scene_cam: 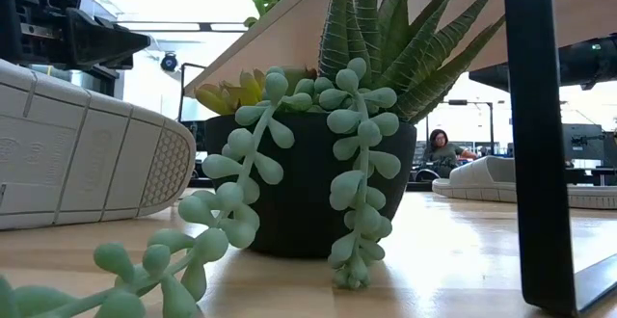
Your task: Pick and place slides into the shelf
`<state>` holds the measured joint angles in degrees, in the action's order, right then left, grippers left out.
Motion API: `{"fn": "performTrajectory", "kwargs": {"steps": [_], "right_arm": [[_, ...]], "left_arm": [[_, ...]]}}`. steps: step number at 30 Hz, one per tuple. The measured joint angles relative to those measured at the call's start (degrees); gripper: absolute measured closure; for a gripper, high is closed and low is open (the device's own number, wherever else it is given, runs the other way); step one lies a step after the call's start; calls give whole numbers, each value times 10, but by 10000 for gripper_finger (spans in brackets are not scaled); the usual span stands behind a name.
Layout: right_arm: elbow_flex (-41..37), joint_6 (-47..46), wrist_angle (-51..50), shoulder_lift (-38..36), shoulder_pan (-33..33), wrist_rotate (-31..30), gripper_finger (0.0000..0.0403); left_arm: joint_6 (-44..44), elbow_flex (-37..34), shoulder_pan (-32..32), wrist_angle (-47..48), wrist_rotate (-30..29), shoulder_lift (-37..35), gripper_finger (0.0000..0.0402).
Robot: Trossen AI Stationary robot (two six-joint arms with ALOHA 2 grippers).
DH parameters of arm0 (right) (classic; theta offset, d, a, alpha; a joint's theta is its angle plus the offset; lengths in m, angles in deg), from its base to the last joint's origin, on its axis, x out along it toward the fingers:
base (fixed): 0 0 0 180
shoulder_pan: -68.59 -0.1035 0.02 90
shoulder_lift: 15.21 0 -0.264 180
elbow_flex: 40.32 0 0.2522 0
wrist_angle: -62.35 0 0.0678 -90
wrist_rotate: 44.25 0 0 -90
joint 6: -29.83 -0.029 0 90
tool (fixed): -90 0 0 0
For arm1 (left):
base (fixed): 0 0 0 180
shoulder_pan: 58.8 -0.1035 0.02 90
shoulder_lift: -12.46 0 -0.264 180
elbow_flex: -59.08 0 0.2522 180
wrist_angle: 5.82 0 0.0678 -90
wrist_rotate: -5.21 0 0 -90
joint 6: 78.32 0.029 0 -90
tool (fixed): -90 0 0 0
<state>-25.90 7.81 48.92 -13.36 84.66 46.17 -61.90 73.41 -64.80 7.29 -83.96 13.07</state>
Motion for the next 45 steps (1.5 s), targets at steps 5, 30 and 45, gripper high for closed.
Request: {"fn": "performTrajectory", "kwargs": {"steps": [5, 30, 45], "right_arm": [[0, 0, 0, 0, 0, 0, 403], [0, 0, 0, 0, 0, 0, 403], [0, 0, 0, 0, 0, 0, 403]], "left_arm": [[0, 0, 0, 0, 0, 0, 401], [0, 0, 0, 0, 0, 0, 401], [-41, 0, 0, 0, 0, 0, 401]]}}
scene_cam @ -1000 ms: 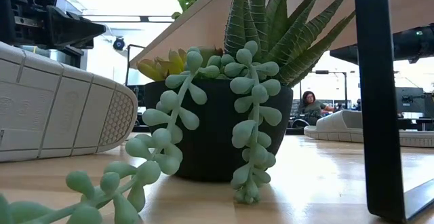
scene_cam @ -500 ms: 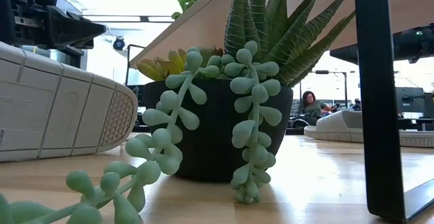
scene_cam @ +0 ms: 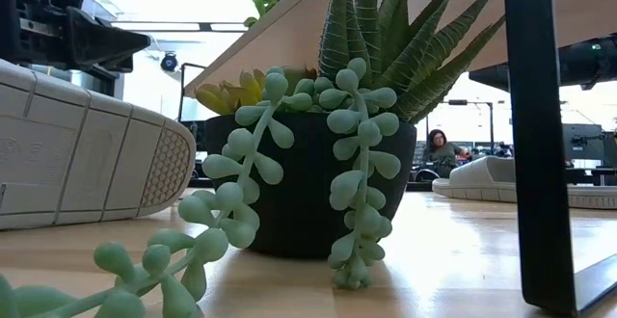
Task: Pick and place slides into the shelf
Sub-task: Put the left black slide on the shelf
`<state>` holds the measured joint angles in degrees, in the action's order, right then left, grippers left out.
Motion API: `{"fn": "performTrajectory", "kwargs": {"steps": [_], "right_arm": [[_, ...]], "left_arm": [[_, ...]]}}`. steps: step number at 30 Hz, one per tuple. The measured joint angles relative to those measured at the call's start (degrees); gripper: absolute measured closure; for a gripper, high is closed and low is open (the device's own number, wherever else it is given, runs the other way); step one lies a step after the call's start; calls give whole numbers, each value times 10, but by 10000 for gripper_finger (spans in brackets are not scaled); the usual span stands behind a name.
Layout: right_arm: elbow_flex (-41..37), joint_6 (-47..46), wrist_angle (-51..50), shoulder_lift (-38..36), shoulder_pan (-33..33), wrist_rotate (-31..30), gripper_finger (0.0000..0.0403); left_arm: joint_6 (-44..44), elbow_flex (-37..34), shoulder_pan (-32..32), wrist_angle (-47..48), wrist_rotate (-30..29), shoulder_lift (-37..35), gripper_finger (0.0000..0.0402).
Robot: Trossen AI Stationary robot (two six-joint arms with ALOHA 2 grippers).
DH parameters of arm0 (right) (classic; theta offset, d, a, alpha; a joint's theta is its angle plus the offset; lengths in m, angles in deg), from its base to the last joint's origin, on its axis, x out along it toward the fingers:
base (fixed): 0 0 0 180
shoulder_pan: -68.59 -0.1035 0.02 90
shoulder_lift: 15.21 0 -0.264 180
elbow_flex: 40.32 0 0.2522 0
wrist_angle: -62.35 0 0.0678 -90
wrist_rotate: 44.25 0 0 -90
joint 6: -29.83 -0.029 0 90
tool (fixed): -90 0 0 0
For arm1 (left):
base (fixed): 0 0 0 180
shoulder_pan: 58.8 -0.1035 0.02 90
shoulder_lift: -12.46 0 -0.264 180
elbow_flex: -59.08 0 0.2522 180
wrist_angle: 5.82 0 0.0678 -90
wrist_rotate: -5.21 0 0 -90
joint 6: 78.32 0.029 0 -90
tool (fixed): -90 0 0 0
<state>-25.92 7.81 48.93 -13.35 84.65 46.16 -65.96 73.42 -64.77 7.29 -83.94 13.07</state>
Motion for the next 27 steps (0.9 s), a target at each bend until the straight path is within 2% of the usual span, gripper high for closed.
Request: {"fn": "performTrajectory", "kwargs": {"steps": [6, 9, 12, 19, 27], "right_arm": [[0, 0, 0, 0, 0, 0, 403], [0, 0, 1, 0, 0, 0, 403], [0, -14, 4, 0, 0, 0, 403], [0, -179, 5, 0, 0, -3, 403], [0, -275, 9, 0, 0, -14, 403]], "left_arm": [[-14, 0, 0, 0, 0, 0, 401], [-57, 0, 0, 0, 0, 0, 401], [-150, 0, 0, 0, 0, 0, 401], [-373, 0, 0, 0, -1, 0, 401], [-377, 0, 0, -3, -18, 0, 401]]}}
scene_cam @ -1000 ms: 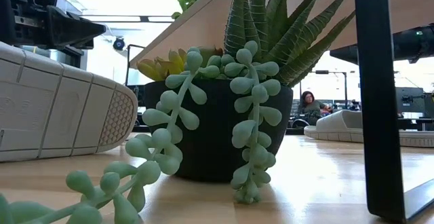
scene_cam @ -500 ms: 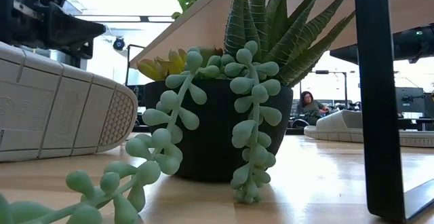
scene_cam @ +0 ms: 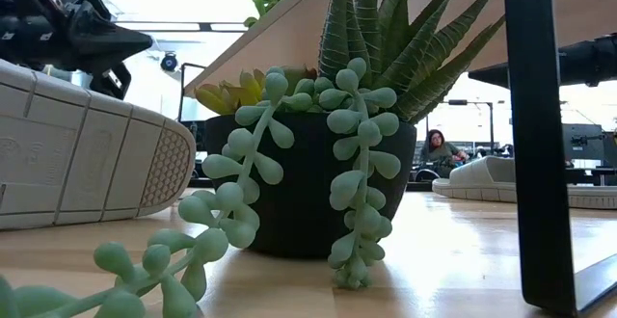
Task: Pick and place slides into the shelf
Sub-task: Put the left black slide on the shelf
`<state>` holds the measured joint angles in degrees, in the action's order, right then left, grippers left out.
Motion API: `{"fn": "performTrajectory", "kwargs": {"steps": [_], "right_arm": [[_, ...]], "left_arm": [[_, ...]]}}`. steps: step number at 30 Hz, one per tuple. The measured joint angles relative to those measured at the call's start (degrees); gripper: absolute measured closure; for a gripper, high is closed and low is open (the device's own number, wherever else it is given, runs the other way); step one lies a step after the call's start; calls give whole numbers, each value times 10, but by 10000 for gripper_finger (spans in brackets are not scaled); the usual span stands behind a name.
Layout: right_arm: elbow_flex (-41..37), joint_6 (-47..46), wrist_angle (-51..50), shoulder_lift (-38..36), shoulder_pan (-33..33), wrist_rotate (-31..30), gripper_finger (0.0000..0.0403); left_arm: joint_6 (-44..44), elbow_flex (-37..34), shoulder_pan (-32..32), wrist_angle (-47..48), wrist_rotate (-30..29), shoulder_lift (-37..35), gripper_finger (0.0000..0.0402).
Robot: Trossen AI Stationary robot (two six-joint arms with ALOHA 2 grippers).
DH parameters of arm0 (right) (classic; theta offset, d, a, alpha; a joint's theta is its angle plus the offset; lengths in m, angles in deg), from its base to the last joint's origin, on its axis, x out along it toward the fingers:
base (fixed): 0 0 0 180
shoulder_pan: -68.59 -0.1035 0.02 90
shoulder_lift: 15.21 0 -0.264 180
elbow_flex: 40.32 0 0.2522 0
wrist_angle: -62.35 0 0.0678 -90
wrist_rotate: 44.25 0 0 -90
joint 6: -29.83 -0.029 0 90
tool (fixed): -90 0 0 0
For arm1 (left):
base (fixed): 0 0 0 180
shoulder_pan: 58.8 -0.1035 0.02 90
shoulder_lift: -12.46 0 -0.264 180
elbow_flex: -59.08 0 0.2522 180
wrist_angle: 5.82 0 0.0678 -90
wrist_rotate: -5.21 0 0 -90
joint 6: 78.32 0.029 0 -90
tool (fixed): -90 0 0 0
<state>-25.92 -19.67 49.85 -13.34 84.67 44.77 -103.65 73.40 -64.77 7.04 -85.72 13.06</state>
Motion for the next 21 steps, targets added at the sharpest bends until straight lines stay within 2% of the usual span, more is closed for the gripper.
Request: {"fn": "performTrajectory", "kwargs": {"steps": [3, 5, 8, 10, 12, 14, 18, 21], "right_arm": [[0, -31, 36, 0, 0, -2, 403], [0, -53, 135, 0, 0, -9, 403], [17, -10, 297, 0, -1, -34, 403], [66, 43, 320, 0, 0, -49, 403], [139, 97, 267, 6, 0, -55, 403], [229, 145, 158, 28, -1, -56, 403], [423, 213, -59, 114, 0, -56, 403], [541, 269, -158, 193, -1, -45, 403]], "left_arm": [[9, 0, 0, 0, 0, 0, 401], [11, 0, 0, 0, -1, 0, 401], [13, 0, 0, 0, -2, 0, 401], [19, 0, 0, 0, -2, 0, 401], [26, 0, 0, 0, -2, 0, 401], [28, 0, 0, 0, -2, 0, 401], [32, 0, 0, 0, -2, 0, 401], [32, 0, 0, 0, -2, 0, 401]]}}
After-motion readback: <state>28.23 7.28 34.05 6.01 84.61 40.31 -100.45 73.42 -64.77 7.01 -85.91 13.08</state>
